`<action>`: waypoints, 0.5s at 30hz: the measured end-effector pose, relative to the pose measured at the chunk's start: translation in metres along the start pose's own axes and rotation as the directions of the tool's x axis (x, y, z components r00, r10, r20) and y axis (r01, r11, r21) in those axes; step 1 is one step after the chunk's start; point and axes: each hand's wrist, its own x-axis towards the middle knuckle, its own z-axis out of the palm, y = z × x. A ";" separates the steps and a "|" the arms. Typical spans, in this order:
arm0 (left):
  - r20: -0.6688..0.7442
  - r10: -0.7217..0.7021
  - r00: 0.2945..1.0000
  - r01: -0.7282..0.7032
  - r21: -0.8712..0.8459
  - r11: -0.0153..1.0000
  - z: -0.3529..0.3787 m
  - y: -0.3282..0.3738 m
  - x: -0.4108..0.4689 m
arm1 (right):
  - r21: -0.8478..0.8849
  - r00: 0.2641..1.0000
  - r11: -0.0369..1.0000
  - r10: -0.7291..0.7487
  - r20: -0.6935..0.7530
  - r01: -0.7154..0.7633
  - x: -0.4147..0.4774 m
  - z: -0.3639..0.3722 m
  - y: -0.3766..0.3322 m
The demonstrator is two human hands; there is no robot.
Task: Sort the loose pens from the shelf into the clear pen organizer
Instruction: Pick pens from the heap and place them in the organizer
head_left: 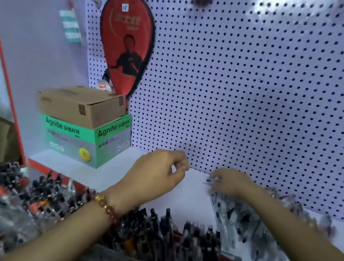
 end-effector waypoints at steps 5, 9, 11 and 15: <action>-0.015 -0.039 0.999 0.036 -0.160 0.986 0.008 -0.009 0.002 | -0.172 0.982 0.984 -0.074 -0.173 0.044 0.010 0.007 0.003; 0.001 -0.073 0.997 0.070 -0.318 0.945 0.011 -0.010 0.002 | -0.244 0.844 0.960 -0.239 -0.481 0.133 -0.006 -0.018 0.003; -0.009 -0.077 0.997 0.069 -0.341 0.937 0.010 -0.010 0.003 | -0.183 0.714 0.949 -0.315 -0.625 0.257 -0.021 -0.027 -0.003; -0.005 -0.047 0.999 0.043 -0.342 0.939 0.009 -0.010 0.000 | 0.394 0.703 0.720 -0.181 -0.688 0.571 -0.054 -0.040 -0.029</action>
